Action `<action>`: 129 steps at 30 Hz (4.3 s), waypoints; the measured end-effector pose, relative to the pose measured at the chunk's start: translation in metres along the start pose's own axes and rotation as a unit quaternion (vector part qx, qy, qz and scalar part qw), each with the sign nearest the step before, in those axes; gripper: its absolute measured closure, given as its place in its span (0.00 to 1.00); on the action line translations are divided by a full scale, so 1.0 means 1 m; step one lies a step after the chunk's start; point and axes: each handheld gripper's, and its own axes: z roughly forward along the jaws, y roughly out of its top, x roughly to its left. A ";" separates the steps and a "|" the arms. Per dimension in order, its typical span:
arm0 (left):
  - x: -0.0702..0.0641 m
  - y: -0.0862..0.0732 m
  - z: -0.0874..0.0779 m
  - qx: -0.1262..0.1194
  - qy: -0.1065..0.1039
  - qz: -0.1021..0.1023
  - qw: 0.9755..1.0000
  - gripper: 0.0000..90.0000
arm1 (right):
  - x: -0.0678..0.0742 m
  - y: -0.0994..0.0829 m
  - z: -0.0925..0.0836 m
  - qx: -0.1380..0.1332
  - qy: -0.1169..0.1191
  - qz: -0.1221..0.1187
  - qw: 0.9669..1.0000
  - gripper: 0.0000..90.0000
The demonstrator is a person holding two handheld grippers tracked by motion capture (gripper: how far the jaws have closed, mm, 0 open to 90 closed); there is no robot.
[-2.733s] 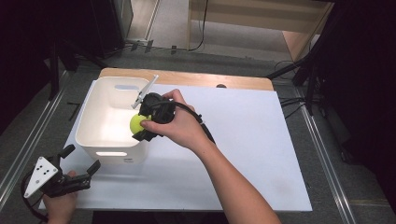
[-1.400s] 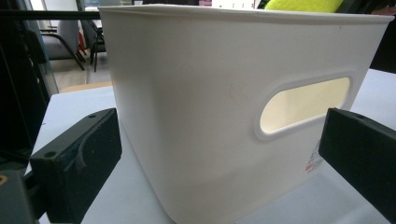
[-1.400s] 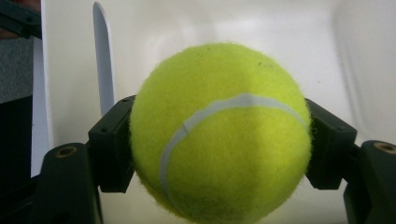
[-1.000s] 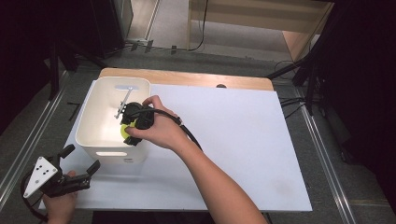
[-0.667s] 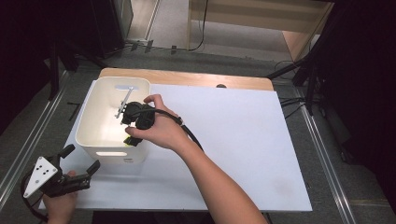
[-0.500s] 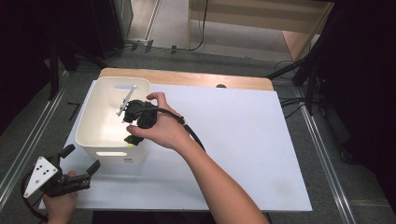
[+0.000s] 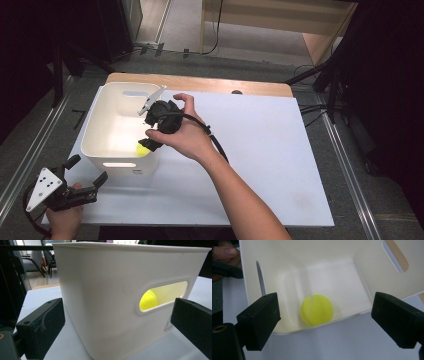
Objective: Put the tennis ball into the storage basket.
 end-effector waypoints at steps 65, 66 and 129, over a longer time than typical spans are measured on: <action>-0.002 0.000 0.000 0.005 0.002 0.004 1.000 0.00 | 0.000 -0.218 -0.081 -0.112 -0.093 0.159 0.976 0.00; -0.002 0.000 0.000 0.006 0.002 0.005 1.000 0.00 | 0.000 -0.222 -0.082 -0.116 -0.096 0.161 0.976 0.00; -0.001 0.000 0.000 0.007 0.001 0.003 1.000 0.00 | 0.029 -0.401 -0.140 -0.245 -0.218 0.259 0.908 0.00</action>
